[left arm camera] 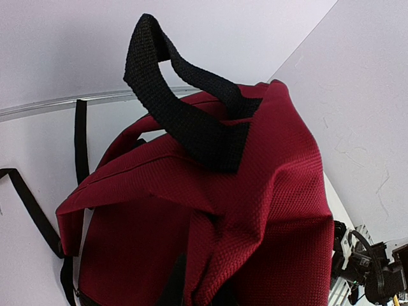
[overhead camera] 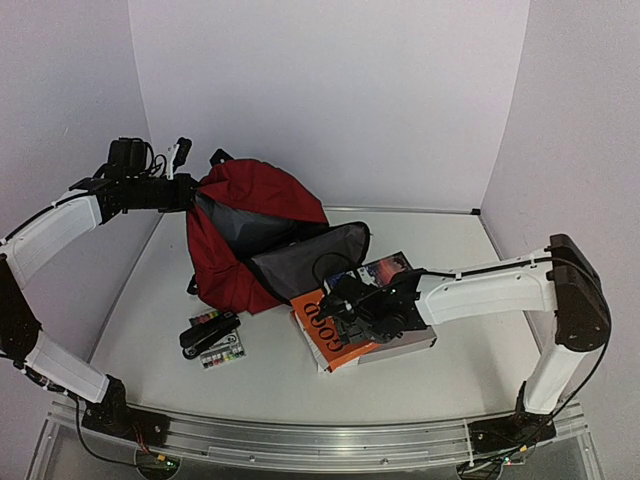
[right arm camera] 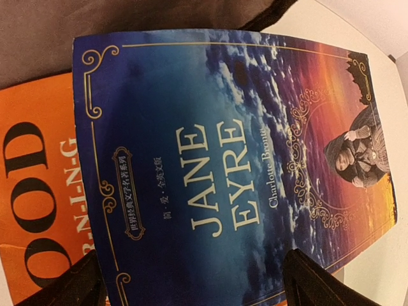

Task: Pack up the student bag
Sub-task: Adjust the book at the center of the board, then pick up the book from the center of the board.

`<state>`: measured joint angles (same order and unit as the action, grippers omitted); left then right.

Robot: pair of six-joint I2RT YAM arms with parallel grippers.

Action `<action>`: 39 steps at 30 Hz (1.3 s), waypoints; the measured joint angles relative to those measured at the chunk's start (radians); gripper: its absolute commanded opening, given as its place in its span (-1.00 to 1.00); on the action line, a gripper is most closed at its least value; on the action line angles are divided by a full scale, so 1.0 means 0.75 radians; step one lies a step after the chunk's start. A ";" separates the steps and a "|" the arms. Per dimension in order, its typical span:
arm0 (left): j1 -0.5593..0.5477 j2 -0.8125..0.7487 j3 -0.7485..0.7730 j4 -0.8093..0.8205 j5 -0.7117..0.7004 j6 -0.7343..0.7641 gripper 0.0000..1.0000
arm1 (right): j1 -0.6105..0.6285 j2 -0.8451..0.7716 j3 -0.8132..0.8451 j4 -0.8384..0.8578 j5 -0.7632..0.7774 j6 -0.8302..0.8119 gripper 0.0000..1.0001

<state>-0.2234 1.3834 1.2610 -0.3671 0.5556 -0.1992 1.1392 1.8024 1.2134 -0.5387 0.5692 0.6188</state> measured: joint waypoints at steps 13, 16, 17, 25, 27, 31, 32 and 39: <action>0.000 0.000 0.000 0.000 0.000 0.000 -0.99 | -0.101 -0.114 -0.021 -0.040 -0.031 -0.001 0.97; 0.000 0.000 0.000 0.000 0.000 0.000 -1.00 | -0.155 -0.241 -0.018 -0.037 -0.066 -0.020 0.97; 0.000 0.000 0.000 0.000 0.000 0.000 -1.00 | -0.181 -0.287 -0.018 -0.030 -0.083 -0.027 0.97; 0.000 0.000 0.000 0.000 0.001 0.000 -0.99 | -0.623 -0.571 -0.156 0.211 -0.474 -0.158 0.97; 0.000 0.000 0.000 0.000 0.002 0.001 -0.99 | -0.794 -0.567 -0.245 0.302 -0.690 -0.208 0.97; 0.000 0.000 0.000 0.000 0.003 0.002 -1.00 | -1.084 -0.490 -0.352 0.404 -1.117 -0.299 0.96; 0.000 0.000 0.000 0.000 0.003 0.004 -1.00 | -1.136 -0.456 -0.354 0.428 -1.207 -0.319 0.97; 0.000 0.000 -0.001 0.000 0.004 0.020 -1.00 | -1.297 -0.238 -0.344 0.542 -1.619 -0.416 0.97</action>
<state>-0.2234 1.3834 1.2606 -0.3670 0.5583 -0.1843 0.1664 1.6237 0.9555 -0.1322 -0.6451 0.3069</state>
